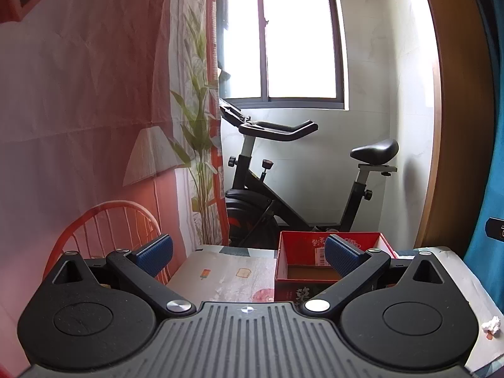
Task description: Organize soft objects
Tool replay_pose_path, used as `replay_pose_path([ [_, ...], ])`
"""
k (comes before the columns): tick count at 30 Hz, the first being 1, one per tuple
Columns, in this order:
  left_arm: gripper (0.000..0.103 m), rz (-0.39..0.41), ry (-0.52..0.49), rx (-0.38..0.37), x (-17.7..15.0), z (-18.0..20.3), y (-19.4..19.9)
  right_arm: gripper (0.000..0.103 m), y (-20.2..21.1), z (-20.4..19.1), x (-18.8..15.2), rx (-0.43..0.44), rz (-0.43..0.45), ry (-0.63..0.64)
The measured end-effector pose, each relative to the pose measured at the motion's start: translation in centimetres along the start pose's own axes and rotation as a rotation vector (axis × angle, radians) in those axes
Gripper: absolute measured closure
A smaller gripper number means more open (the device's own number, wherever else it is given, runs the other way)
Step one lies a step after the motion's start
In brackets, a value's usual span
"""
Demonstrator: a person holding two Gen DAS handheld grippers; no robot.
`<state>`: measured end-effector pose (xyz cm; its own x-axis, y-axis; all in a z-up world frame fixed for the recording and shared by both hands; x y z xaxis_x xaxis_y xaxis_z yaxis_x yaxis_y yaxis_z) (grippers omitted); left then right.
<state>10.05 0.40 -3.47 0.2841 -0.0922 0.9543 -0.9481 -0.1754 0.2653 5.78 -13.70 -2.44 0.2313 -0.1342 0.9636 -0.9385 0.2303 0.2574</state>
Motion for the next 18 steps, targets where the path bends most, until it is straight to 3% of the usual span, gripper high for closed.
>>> replay_pose_path([
  [12, 0.0, -0.019, 0.012, -0.001, -0.3, -0.2, -0.9, 0.0, 0.2, 0.0, 0.1, -0.007, 0.006, -0.014],
  [18, 0.0, -0.033, 0.035, -0.058, -2.2, 0.0, -2.8, 0.0, -0.3, 0.5, -0.5, 0.01, 0.044, -0.042],
])
Point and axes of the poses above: each gripper's, at about its wrist camera, not at the fingertips, and y roughly against the way its jaws point, z to its right, x to its top, the point moved 9 cm from there along -y, roughly the way its jaws point, and after that the axes turned 11 degrees about x, right-handed, at the moved point
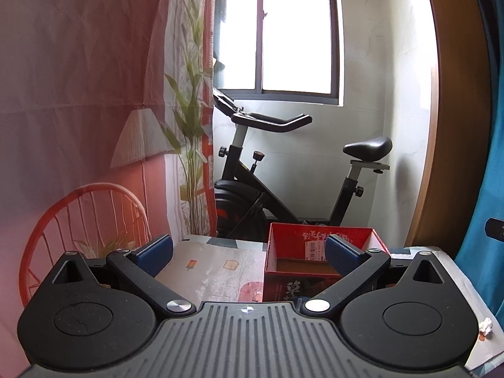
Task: Organize soft objects
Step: 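Lower the left tool toward the white pouch beside the red box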
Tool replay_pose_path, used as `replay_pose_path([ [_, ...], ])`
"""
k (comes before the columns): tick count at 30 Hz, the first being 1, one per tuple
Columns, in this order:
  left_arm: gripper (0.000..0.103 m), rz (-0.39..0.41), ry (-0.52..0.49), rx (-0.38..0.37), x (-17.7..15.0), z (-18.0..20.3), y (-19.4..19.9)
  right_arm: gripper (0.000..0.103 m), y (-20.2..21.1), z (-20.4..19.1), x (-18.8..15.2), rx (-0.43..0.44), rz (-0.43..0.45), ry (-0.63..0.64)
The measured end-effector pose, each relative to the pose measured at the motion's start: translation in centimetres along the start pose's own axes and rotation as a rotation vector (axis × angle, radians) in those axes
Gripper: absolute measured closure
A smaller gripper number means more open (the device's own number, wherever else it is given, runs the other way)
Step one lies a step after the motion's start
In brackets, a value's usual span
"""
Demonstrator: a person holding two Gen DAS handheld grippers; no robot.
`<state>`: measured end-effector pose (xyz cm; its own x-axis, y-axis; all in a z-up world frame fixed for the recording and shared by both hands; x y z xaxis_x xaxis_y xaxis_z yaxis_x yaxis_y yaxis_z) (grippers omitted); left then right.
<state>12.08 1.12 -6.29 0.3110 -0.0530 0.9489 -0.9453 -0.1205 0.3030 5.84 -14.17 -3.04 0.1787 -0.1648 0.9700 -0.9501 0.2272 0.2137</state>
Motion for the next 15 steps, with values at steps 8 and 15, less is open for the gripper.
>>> replay_pose_path([
  [8, 0.0, -0.139, -0.003, -0.08, -6.3, 0.0, -5.3, 0.0, -3.9, 0.9, -5.7, 0.105, -0.071, -0.116],
  [15, 0.0, -0.255, -0.023, -0.122, -12.5, 0.2, -9.8, 0.0, -7.7, 0.5, -12.6, 0.103, -0.137, -0.048],
])
Point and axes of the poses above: each gripper's, at about its wrist camera, not at the fingertips, and y roughly against the way its jaws point, z to its right, x to its top, the point moved 9 cm from there along -y, roughly the way its jaws point, and after that the axes turned 11 degrees about x, right-handed, at the moved point
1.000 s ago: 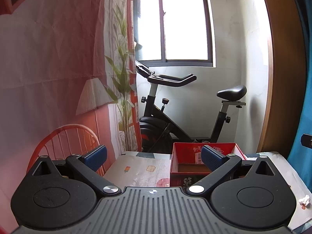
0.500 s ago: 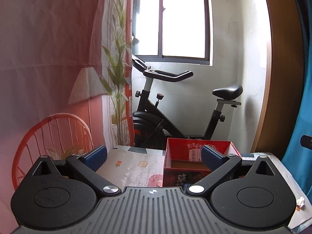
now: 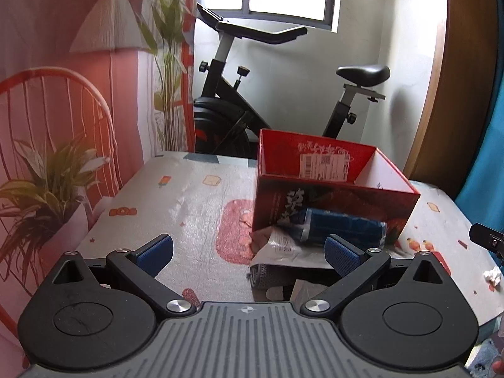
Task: Organize soft objects
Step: 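Lower the left tool toward the white pouch beside the red box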
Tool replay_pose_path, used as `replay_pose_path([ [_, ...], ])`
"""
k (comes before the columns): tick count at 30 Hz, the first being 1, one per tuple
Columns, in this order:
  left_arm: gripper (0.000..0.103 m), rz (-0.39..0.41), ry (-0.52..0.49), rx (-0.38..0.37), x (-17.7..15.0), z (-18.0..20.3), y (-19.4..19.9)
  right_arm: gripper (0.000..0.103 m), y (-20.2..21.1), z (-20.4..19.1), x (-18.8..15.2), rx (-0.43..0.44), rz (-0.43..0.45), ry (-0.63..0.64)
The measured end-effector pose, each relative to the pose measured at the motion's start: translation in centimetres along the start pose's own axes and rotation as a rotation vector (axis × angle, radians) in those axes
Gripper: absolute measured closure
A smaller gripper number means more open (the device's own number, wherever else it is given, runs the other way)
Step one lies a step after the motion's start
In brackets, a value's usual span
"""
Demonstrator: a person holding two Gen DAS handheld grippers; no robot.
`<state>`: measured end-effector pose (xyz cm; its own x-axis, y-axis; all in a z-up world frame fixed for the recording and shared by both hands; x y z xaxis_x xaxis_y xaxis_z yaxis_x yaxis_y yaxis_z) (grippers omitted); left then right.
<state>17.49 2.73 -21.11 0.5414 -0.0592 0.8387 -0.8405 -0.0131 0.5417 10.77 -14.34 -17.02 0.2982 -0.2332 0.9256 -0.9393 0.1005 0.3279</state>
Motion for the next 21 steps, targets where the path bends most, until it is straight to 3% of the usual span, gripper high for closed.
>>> replay_pose_path([
  [4, 0.0, -0.044, -0.015, -0.013, -2.5, 0.2, -2.7, 0.0, -2.1, -0.3, -3.5, 0.059, -0.056, -0.038],
  [10, 0.0, -0.159, -0.102, -0.023, -6.8, 1.4, -6.4, 0.0, -5.3, 0.3, -8.2, -0.027, -0.187, -0.022],
  [21, 0.0, -0.29, -0.16, -0.038, -11.3, 2.6, -10.6, 0.0, -9.3, -0.8, -14.2, 0.02, -0.426, -0.033],
])
Point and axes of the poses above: each gripper's, at about its wrist camera, not at the fingertips, and y roughly against the way its jaws point, z to its right, x to its top, the point moved 9 cm from there along -y, roughly the way its jaws point, and after that the axes turned 11 degrees about x, right-handed, at the moved point
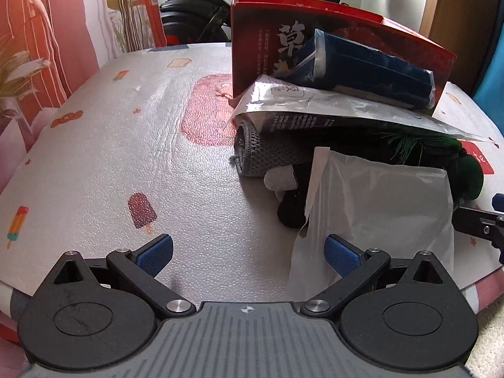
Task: Organize soft objects
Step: 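Lower the left tool toward the white pouch beside the red box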
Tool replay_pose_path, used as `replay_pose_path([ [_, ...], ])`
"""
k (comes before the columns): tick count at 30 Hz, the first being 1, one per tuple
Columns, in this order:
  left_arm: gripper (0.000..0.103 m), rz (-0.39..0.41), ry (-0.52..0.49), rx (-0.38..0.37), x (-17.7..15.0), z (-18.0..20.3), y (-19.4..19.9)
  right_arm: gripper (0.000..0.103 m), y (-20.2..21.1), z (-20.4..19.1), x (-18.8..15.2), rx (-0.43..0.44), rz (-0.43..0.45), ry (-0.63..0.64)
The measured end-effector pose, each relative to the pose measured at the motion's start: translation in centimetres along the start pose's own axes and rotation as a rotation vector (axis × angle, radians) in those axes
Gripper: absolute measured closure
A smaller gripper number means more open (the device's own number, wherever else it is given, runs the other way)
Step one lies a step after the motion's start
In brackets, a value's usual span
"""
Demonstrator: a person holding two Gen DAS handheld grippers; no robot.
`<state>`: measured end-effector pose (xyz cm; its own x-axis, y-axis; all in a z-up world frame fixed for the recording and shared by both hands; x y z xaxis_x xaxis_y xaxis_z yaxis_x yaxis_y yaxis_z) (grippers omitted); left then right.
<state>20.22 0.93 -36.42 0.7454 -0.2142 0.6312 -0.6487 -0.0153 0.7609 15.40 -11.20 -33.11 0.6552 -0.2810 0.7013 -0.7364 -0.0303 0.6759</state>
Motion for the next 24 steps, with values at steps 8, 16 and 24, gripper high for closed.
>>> replay_pose_path([
  [8, 0.0, -0.058, 0.049, -0.034, -0.5, -0.3, -0.6, 0.0, -2.5, -0.6, -1.3, 0.0, -0.095, 0.012],
  [16, 0.0, -0.06, 0.021, -0.002, -0.7, 0.0, -0.7, 0.0, -3.0, -0.2, -1.7, -0.009, -0.115, -0.002],
  [24, 0.0, -0.06, 0.01, -0.004, -0.6, 0.0, -0.6, 0.019, -2.1, -0.8, -1.5, 0.048, -0.086, 0.011],
])
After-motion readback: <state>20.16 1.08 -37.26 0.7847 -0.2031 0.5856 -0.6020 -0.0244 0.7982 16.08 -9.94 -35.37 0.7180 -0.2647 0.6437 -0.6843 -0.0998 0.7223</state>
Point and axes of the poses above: each gripper's, at about its wrist camera, not at the fingertips, and y roughly against the way its jaws point, z to its right, x to its top, the point moved 9 cm from there along -y, roughly the way its jaws point, and after that the axes turned 11 degrees about x, right-handed, at the moved point
